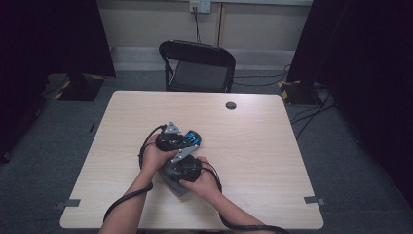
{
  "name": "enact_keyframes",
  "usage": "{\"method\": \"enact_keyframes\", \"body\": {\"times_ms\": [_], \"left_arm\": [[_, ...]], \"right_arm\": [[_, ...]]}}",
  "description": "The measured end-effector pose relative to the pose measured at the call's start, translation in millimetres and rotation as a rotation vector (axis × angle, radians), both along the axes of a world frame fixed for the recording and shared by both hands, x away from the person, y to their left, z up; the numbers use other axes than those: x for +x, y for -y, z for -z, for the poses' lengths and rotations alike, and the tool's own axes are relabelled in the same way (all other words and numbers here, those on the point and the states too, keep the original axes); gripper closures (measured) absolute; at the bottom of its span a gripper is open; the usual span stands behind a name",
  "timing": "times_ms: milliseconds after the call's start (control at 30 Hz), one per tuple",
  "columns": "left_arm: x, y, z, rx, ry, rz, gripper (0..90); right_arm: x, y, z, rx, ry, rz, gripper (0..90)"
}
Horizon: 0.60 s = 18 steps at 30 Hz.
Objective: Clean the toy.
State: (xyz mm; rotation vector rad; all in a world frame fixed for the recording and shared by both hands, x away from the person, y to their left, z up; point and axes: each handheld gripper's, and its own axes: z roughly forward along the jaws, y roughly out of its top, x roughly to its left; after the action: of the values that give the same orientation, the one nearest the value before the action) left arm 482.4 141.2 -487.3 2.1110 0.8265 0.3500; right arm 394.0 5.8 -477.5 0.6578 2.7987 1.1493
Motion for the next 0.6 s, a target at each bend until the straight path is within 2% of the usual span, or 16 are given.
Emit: {"method": "enact_keyframes", "body": {"times_ms": [133,433,533,600], "left_arm": [[0.1,-0.5,-1.1,0.015,-0.006,0.005,43.2],[0.5,0.4,-1.3,0.01,-0.011,0.002,43.1],[0.9,0.3,-1.4,0.015,-0.011,0.001,42.9],[0.8,0.7,-0.9,0.015,-0.011,0.001,41.9]], "right_arm": [[-2.5,-1.3,-2.9,0.009,0.009,-0.044,71.8],[-3.4,7.3,-8.2,0.029,0.034,-0.132,70.5],[-6.8,6.4,-9.2,0.044,0.035,-0.162,69.7],[-9.6,4.0,-8.5,0.035,0.038,-0.176,67.7]]}}
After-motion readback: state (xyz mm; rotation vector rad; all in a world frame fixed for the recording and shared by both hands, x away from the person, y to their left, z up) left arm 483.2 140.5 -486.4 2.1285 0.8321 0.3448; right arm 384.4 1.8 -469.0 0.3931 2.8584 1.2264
